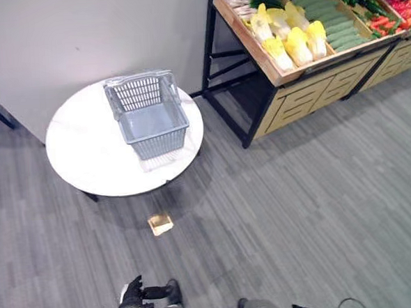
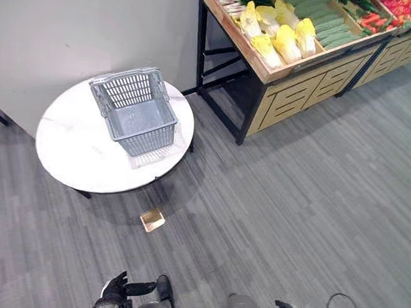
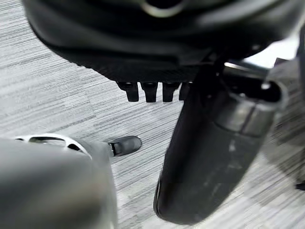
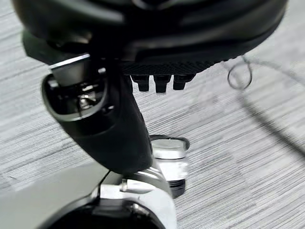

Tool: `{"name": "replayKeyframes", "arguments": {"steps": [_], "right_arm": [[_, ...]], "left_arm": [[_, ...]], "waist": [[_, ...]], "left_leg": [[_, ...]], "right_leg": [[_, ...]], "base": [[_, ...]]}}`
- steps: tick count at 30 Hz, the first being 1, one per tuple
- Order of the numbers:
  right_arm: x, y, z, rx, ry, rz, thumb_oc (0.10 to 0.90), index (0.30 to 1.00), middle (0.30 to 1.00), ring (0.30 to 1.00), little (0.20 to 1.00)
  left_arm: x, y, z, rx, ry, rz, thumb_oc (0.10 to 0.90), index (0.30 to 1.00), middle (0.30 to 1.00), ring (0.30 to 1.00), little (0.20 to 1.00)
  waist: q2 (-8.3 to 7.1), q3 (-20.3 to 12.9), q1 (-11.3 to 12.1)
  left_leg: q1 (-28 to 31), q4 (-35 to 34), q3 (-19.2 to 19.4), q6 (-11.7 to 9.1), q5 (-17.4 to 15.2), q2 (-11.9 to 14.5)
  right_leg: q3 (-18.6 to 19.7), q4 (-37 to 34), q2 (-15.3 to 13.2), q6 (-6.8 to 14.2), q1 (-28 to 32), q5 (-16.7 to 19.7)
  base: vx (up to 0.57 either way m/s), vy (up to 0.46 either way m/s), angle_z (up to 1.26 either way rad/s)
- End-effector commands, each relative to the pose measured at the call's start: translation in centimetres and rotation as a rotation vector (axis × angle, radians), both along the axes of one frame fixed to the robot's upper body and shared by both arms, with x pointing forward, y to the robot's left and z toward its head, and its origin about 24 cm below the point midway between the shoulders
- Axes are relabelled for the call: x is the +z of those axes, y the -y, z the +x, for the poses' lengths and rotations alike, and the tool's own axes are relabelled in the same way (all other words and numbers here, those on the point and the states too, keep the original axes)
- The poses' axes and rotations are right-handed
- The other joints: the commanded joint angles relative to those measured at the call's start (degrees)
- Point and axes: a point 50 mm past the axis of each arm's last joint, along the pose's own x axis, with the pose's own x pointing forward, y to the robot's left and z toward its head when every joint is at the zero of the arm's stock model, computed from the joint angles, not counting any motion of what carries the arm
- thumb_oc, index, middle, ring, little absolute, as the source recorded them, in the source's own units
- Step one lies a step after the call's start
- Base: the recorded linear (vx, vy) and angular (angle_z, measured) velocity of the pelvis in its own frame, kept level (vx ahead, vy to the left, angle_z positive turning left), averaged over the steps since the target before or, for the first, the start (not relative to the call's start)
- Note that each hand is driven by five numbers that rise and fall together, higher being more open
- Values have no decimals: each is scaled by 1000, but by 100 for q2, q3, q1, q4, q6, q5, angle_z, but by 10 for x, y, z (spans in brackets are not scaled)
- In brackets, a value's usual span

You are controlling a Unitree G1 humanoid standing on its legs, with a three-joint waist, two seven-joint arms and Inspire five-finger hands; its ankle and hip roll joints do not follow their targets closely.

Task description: Get the vegetables into the basket

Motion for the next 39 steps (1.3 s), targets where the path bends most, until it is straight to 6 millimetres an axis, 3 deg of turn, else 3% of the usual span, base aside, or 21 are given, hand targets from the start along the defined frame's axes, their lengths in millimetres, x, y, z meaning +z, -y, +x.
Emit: {"name": "replayKeyframes", "arguments": {"steps": [1, 4, 6, 10, 13, 15, 17, 20, 22, 25, 28, 29, 30, 32, 34, 39], "right_arm": [[14, 16, 46, 68, 158, -48, 900, 1000, 1000, 1000, 1000], [17, 16, 55, 48, 193, -42, 900, 1000, 1000, 1000, 1000], [17, 15, 58, 38, 199, -38, 900, 1000, 1000, 1000, 1000], [20, 13, 66, 34, 231, -32, 900, 1000, 1000, 1000, 1000], [18, 14, 61, 39, 213, -35, 900, 1000, 1000, 1000, 1000], [19, 21, 56, 31, 199, -48, 900, 1000, 1000, 1000, 1000], [20, 27, 56, 27, 203, -61, 900, 1000, 1000, 1000, 1000], [25, 37, 60, 31, 223, -86, 900, 1000, 1000, 1000, 1000], [26, 43, 60, 18, 222, -103, 900, 1000, 1000, 1000, 1000], [26, 47, 54, 7, 206, -113, 900, 1000, 1000, 1000, 1000], [22, 50, 40, -17, 160, -119, 900, 1000, 1000, 1000, 1000], [22, 50, 40, -18, 160, -119, 900, 1000, 1000, 1000, 1000], [21, 49, 38, -22, 154, -119, 900, 1000, 1000, 1000, 1000], [21, 49, 39, -24, 157, -122, 900, 1000, 1000, 1000, 1000], [20, 45, 40, -21, 159, -110, 900, 1000, 1000, 1000, 1000], [17, 36, 38, -5, 148, -88, 900, 1000, 1000, 1000, 1000]], "left_arm": [[4, -5, 3, 45, 59, 34, 900, 1000, 1000, 1000, 1000], [4, -1, 6, 12, 65, 26, 900, 1000, 1000, 1000, 1000], [3, 1, 4, -14, 46, 20, 900, 1000, 1000, 1000, 1000], [1, 1, 1, -4, 32, 17, 900, 1000, 1000, 1000, 1000], [-1, 2, -4, 30, 25, 8, 900, 1000, 1000, 1000, 1000], [-5, 6, -13, 68, 3, -16, 900, 1000, 1000, 1000, 1000], [-7, 9, -18, 71, -13, -35, 900, 1000, 1000, 1000, 1000], [-8, 17, -15, 49, -6, -61, 900, 1000, 1000, 1000, 1000], [-7, 19, -10, 47, 11, -63, 900, 1000, 1000, 1000, 1000], [-6, 21, -7, 39, 25, -68, 900, 1000, 1000, 1000, 1000], [-4, 22, -2, 14, 42, -66, 900, 1000, 1000, 1000, 1000], [-5, 22, -2, 14, 42, -66, 900, 1000, 1000, 1000, 1000], [-4, 22, -3, 15, 42, -57, 900, 1000, 1000, 1000, 1000], [-4, 22, 0, 9, 50, -50, 900, 1000, 1000, 1000, 1000], [-4, 21, -2, 16, 40, -50, 900, 1000, 1000, 1000, 1000], [-4, 15, -6, -26, 19, -23, 900, 1000, 1000, 1000, 1000]], "waist": [[232, 350, 119], [331, 500, 36], [364, 527, -16], [355, 610, -153], [372, 577, -239], [419, 483, -223], [493, 428, -259], [501, 526, -258], [452, 576, -249], [434, 580, -237], [483, 513, -232], [481, 520, -228], [532, 477, -224], [575, 462, -187], [613, 418, -173], [555, 335, -203]], "left_leg": [[-302, 331, -358, -327, -485, 95], [147, 126, -381, -280, -611, 31], [279, 33, -439, -326, -634, 35], [567, 23, -607, -469, -813, 53], [827, 132, -808, -535, -1038, 57], [933, 330, -961, -654, -1171, 126], [859, 663, -1017, -820, -1082, 253], [357, 1869, -1141, -1141, -520, 319], [97, 2375, -1156, -1228, -347, 279], [-38, 2551, -1232, -1244, -221, 232], [-242, 1587, -1088, -1071, -393, 350], [-220, 1571, -1083, -1071, -392, 349], [-243, 841, -1030, -1024, -360, 506], [-379, 607, -1106, -1055, -163, 572], [-271, 528, -1214, -999, -276, 553], [170, -8, -892, -866, -264, 434]], "right_leg": [[-40, 36, -324, 463, 1, 1054], [-430, 134, -224, 332, -542, 1083], [-568, -353, -155, 304, -742, 930], [-552, -1524, -212, 415, -972, 1073], [-352, -1875, -204, 488, -1004, 1221], [-549, -1809, -179, 389, -845, 1153], [-718, -1846, -80, 272, -709, 1046], [-938, -1796, -14, 36, -427, 855], [-1016, -1868, -2, -75, -232, 770], [-1043, -1939, 42, -139, -57, 669], [-1071, -2084, 43, -73, 148, 535], [-1068, -2086, 42, -72, 161, 531], [-1046, -2096, 34, -12, 186, 474], [-1023, -2085, 36, 13, 209, 444], [-881, -1979, 71, 30, 216, 292], [-586, -1900, 43, 115, 164, 461]], "base": [[115, 181, 19], [222, 148, 24], [199, -27, -12], [206, -101, 5], [340, -210, 48], [304, -336, 79], [181, -274, 25], [109, -243, 28], [76, -168, 24], [131, -149, 11], [163, -61, 3], [160, 52, 37], [104, 50, 33], [134, 86, -8], [182, 143, -20], [104, 147, -48]]}}
